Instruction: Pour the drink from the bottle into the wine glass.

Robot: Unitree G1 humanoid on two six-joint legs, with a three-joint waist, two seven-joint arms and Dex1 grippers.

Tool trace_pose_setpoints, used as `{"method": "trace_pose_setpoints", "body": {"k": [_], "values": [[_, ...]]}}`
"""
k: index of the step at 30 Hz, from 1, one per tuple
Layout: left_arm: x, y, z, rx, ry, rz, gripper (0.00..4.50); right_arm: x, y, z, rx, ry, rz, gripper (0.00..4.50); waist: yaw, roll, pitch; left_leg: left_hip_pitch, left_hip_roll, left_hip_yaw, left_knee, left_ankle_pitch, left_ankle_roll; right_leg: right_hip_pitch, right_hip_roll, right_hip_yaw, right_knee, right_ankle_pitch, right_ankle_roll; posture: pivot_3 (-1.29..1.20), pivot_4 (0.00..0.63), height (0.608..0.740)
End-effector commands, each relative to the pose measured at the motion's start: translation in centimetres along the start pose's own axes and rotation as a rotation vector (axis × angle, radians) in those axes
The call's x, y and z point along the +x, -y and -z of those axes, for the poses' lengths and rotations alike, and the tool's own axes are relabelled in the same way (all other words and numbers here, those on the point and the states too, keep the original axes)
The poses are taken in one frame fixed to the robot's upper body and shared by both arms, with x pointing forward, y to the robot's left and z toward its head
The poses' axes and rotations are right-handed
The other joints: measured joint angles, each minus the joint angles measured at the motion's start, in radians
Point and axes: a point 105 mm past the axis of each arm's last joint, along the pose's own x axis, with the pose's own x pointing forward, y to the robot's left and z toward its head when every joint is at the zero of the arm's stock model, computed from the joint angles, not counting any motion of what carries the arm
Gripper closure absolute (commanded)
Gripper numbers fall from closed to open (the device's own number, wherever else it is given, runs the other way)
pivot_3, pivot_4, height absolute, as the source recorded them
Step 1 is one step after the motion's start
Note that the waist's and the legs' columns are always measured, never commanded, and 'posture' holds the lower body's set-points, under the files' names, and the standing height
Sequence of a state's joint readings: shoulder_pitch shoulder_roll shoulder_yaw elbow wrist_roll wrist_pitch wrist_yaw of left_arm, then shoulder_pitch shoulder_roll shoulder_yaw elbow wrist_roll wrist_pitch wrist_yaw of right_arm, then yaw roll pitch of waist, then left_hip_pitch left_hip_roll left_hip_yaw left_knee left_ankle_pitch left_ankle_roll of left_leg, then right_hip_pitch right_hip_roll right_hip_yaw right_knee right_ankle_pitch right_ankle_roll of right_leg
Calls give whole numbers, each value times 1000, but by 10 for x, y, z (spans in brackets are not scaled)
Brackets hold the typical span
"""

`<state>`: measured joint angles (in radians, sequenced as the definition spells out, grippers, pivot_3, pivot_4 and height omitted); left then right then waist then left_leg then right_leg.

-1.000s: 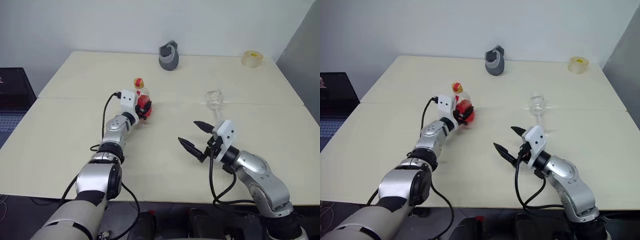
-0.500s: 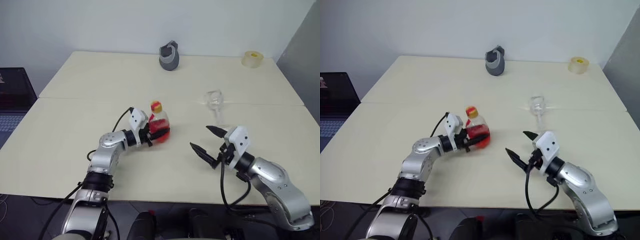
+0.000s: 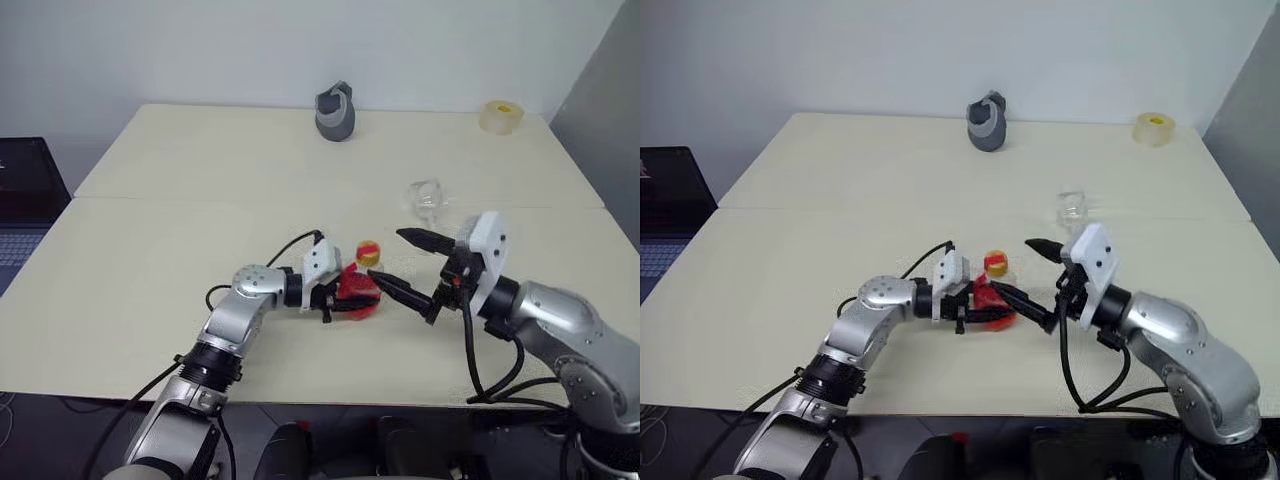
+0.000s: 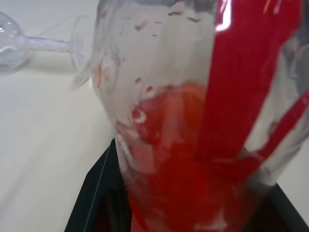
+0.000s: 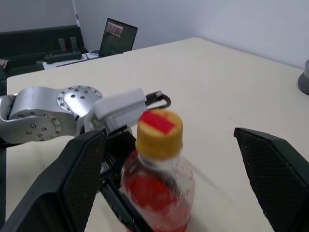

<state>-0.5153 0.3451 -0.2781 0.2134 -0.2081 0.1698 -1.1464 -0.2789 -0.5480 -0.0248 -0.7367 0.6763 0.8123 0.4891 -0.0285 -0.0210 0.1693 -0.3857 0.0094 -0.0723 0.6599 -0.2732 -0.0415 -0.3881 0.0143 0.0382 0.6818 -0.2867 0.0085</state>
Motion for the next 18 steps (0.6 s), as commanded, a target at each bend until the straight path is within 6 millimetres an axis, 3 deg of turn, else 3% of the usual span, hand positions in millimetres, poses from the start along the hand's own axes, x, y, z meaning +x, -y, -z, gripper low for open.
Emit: {"method": "trace_pose_setpoints", "body": {"k": [1, 9, 12, 18], "values": [[4, -1, -11, 70, 18, 16, 2681, 4, -1, -8, -11, 5, -1, 0, 0, 0, 0, 0, 0, 0, 0, 0, 0, 0, 0, 0, 0, 0, -1, 0, 150, 740], [1, -3, -9, 83, 6, 22, 2682, 13, -7, -4, -12, -19, -26, 0, 0, 0, 0, 0, 0, 0, 0, 0, 0, 0, 0, 0, 0, -1, 1, 0, 150, 740], [1, -3, -9, 84, 4, 25, 2682, 15, -7, -4, -13, -12, -18, 662, 0, 0, 0, 0, 0, 0, 0, 0, 0, 0, 0, 0, 0, -1, 2, 0, 150, 740], [2, -2, -8, 83, 2, 31, 2683, 17, -6, -4, -14, -6, -10, 2788, 0, 0, 0, 0, 0, 0, 0, 0, 0, 0, 0, 0, 0, -1, 2, 0, 150, 740]]}}
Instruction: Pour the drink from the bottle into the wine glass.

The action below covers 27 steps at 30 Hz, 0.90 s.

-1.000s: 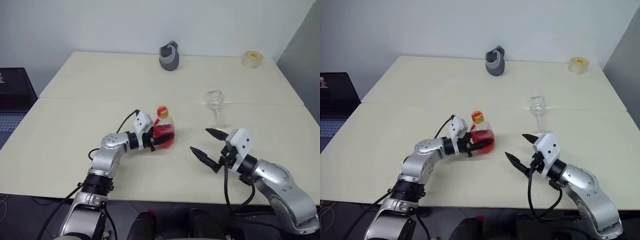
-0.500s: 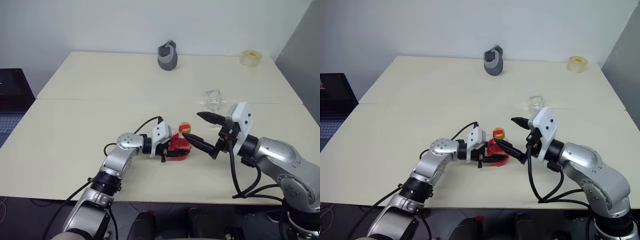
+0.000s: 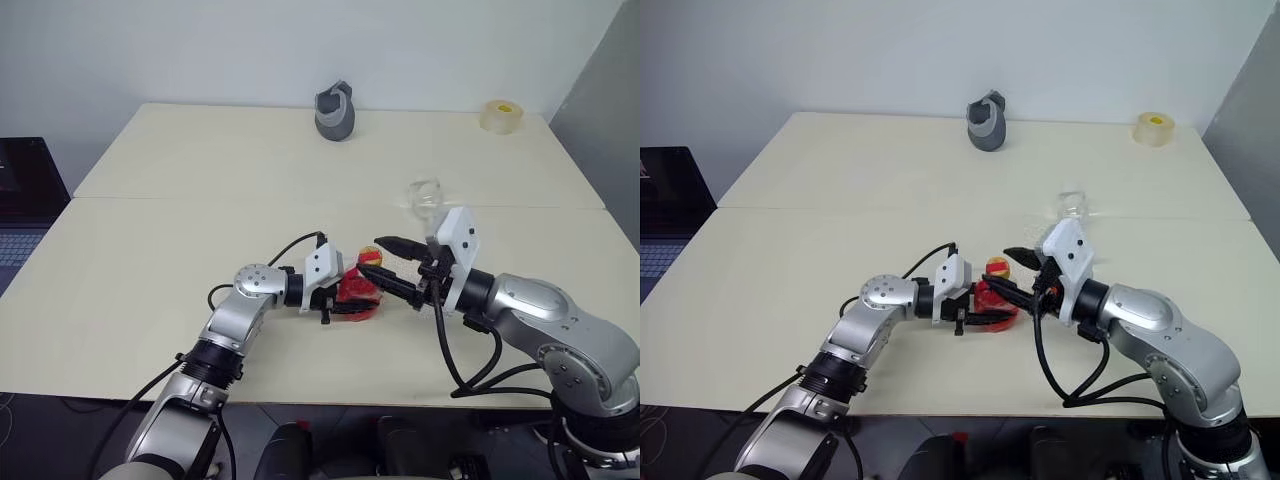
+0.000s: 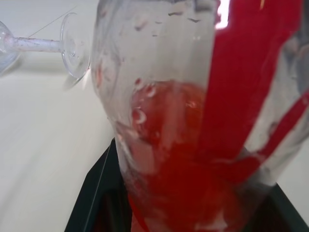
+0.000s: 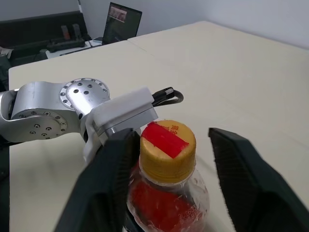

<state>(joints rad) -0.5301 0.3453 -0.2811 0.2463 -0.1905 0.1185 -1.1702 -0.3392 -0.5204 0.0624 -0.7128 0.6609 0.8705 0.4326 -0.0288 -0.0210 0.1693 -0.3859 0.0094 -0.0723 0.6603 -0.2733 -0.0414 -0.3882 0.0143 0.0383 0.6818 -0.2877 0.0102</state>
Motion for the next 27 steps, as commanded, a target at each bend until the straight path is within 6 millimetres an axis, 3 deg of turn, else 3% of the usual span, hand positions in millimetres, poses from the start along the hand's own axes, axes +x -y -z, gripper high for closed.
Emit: {"method": "trace_pose_setpoints", "body": {"k": [1, 6, 9, 15, 20, 26, 27], "values": [[2, -1, -9, 44, 8, 14, 2683, 0, 0, -10, -42, 38, 5, 3171, 0, 0, 0, 0, 0, 0, 0, 0, 0, 0, 0, 0, 0, 0, 0, 0, 150, 740], [2, 1, -12, 40, 21, 25, 2799, 1, -2, -10, -82, 30, -24, 3306, 0, 0, 0, 0, 0, 0, 0, 0, 0, 0, 0, 0, 0, 0, 0, 0, 150, 740], [2, 6, -21, 44, 41, 76, 2875, -3, -2, -9, -165, 16, -180, 3306, 0, 0, 0, 0, 0, 0, 0, 0, 0, 0, 0, 0, 0, 0, 1, 0, 150, 740], [-1, 21, -23, 102, 5, 188, 3127, -12, 27, 7, -284, -179, -418, 3306, -3, 1, 1, 1, 0, 1, 0, 0, 1, 0, 1, 0, 0, -1, 1, 0, 150, 740], [-2, 18, -21, 104, -3, 167, 3539, -11, 36, 1, -299, -202, -452, 3306, -1, 1, 2, 1, 1, 0, 0, 0, 1, 0, 1, -1, 0, 1, -2, 0, 150, 740], [3, 8, -26, 77, 48, 70, 3603, -14, 22, -14, -215, -110, -405, 3306, 2, 1, 2, 0, 0, 0, 1, 0, 1, 0, -1, 0, 0, 1, -3, 0, 150, 740], [4, 7, -27, 73, 57, 55, 3613, -16, 21, -16, -203, -92, -375, 2575, 2, 1, 2, 0, 0, 0, 1, 0, 1, 0, -1, 0, 0, 1, -3, 0, 150, 740]]}}
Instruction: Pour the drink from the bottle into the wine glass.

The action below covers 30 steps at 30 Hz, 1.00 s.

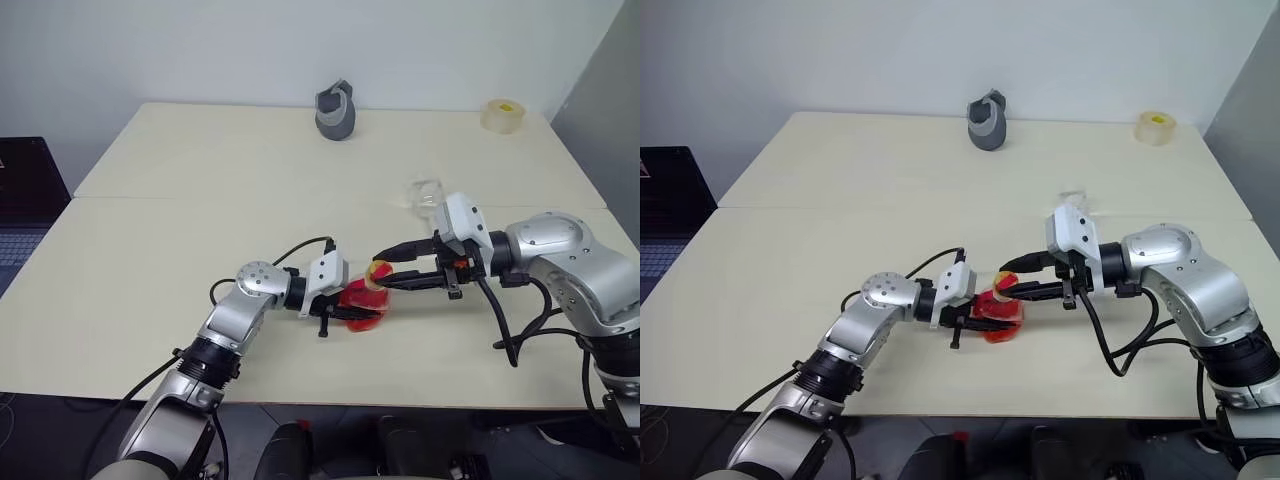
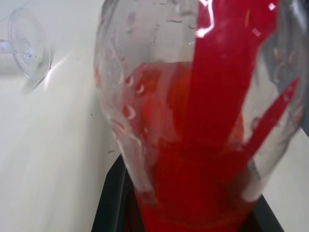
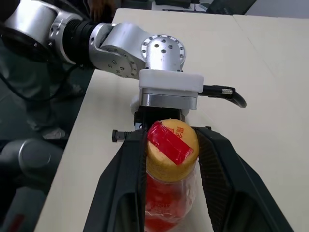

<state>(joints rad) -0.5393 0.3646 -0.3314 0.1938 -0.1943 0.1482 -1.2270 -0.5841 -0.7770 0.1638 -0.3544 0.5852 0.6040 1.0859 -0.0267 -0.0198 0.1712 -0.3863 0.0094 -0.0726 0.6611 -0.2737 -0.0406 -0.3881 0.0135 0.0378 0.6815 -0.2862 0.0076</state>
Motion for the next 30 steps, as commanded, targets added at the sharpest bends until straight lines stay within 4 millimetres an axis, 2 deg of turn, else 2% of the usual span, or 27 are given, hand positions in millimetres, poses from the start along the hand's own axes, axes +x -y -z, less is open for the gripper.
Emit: {"method": "trace_pose_setpoints", "body": {"k": [1, 5, 8, 16, 20, 28, 30], "values": [[-2, -8, -22, 44, 87, -63, 3628, -10, 0, -10, 24, 57, 123, 2260, 1, 0, 0, 0, 0, 0, 0, 0, 0, 0, 0, 0, 0, 0, 0, 0, 150, 740], [1, -12, -23, 38, 105, -106, 3629, -22, -9, -19, 95, 134, 262, 903, 2, 0, 0, -1, 0, -1, 0, 0, 0, 0, 0, 0, 0, 0, 0, 0, 150, 740], [4, -19, -24, 34, 114, -155, 3629, -24, -20, -25, 142, 205, 394, 897, 3, 0, 0, -2, 0, -1, 0, 0, 0, -1, 0, -1, 0, 0, 0, 0, 150, 740], [17, -20, -25, 33, 123, -148, 3684, -1, -11, -17, 186, 232, 738, 897, -2, 1, 0, 0, 1, 0, -1, 0, 0, -1, 1, 0, 1, -3, 5, 0, 150, 740], [22, -23, -26, 37, 126, -151, 3693, 8, -12, -17, 174, 227, 773, 897, -2, 1, 0, -2, -1, 0, 0, 0, 0, -2, 1, 1, 0, -3, 5, 0, 150, 740], [23, -26, -26, 40, 125, -157, 3727, 4, -9, -14, 197, 240, 815, 897, -2, 1, 0, -2, 0, -1, 0, 0, 0, -1, 1, 0, 0, -3, 5, 0, 150, 740], [21, -26, -25, 40, 122, -160, 3727, 5, -10, -12, 202, 228, 804, 1271, -2, 1, 0, -2, 0, -1, 0, 0, 0, -1, 1, 0, 0, -3, 5, 0, 150, 740]]}}
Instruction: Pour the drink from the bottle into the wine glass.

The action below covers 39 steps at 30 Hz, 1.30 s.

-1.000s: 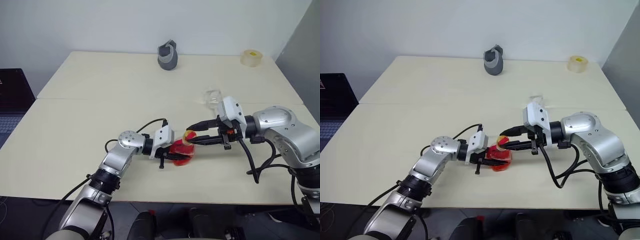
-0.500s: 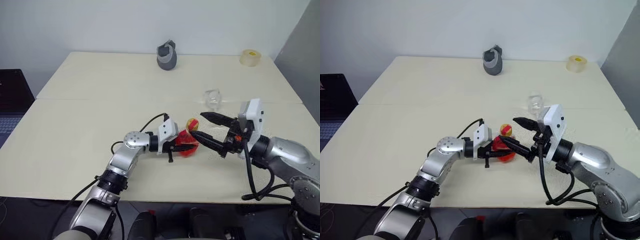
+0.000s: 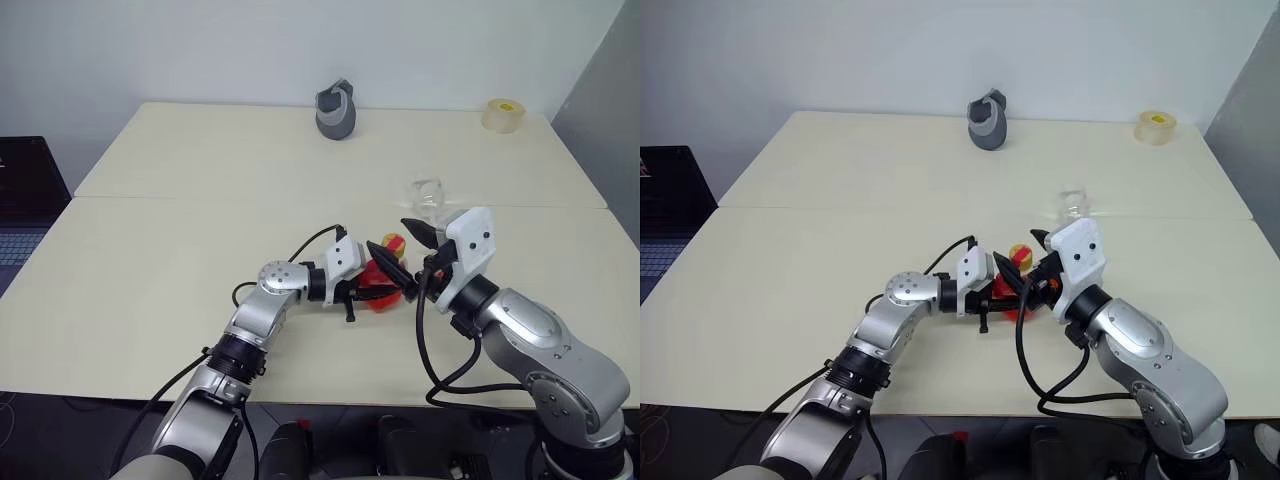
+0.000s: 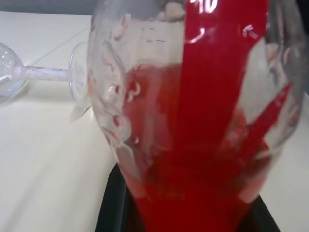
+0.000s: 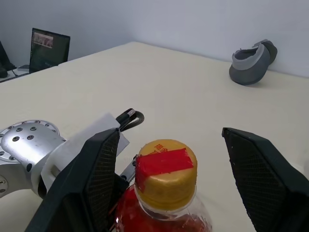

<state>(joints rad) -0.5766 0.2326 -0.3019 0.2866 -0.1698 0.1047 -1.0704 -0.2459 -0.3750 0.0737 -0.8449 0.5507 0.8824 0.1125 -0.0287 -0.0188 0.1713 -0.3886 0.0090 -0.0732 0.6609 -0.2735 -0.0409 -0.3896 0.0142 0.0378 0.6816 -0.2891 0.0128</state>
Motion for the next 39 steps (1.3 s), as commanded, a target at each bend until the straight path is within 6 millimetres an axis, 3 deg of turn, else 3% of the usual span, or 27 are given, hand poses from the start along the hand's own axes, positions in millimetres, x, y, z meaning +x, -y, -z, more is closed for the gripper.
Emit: {"method": "trace_pose_setpoints", "body": {"k": [1, 6, 11, 15, 22, 30, 39], "values": [[0, -5, -13, 51, 28, -10, 3727, -5, -3, -9, -20, 37, -13, 1498, 0, 0, 0, 0, 0, 0, 0, 0, 0, 0, 0, 0, 0, 0, 0, 0, 150, 740], [-2, -7, -13, 54, 23, -18, 3727, -5, -1, -7, -27, 23, -16, 3217, 0, 0, 0, 0, 0, 0, 0, 0, 0, 0, 0, 0, 0, 0, 0, 0, 150, 740], [-3, -8, -14, 57, 25, -21, 3727, -6, -1, -5, -27, 17, -47, 3251, 0, 0, 0, 0, 0, 0, 0, 0, 0, 0, 0, 0, 0, 0, 0, 0, 150, 740], [-6, 3, -22, 59, 58, 47, 3728, -9, -5, 0, -32, -25, -278, 3251, 0, 0, 0, 0, -1, 0, 0, 0, 0, 0, 0, 0, 0, 0, 0, 0, 150, 740], [-13, 20, -24, 102, 47, 150, 3730, -9, 18, 14, -62, -222, -628, 3251, -2, 2, 2, 2, 0, 2, 0, 0, 1, 1, 2, 0, 0, 0, 0, 0, 150, 740], [-12, 6, -25, 101, 69, 35, 3736, -6, 16, 6, -75, -208, -683, 3251, 0, 1, 3, 0, 0, 1, 0, 0, 1, 0, 0, 0, -1, 3, -5, 0, 150, 740], [-17, -11, -24, 53, 101, -125, 3744, -20, 8, -17, -103, 2, -346, 82, 2, 1, 3, -1, 0, 0, 0, 0, 0, 0, -1, 0, 0, 2, -4, 0, 150, 740]]}}
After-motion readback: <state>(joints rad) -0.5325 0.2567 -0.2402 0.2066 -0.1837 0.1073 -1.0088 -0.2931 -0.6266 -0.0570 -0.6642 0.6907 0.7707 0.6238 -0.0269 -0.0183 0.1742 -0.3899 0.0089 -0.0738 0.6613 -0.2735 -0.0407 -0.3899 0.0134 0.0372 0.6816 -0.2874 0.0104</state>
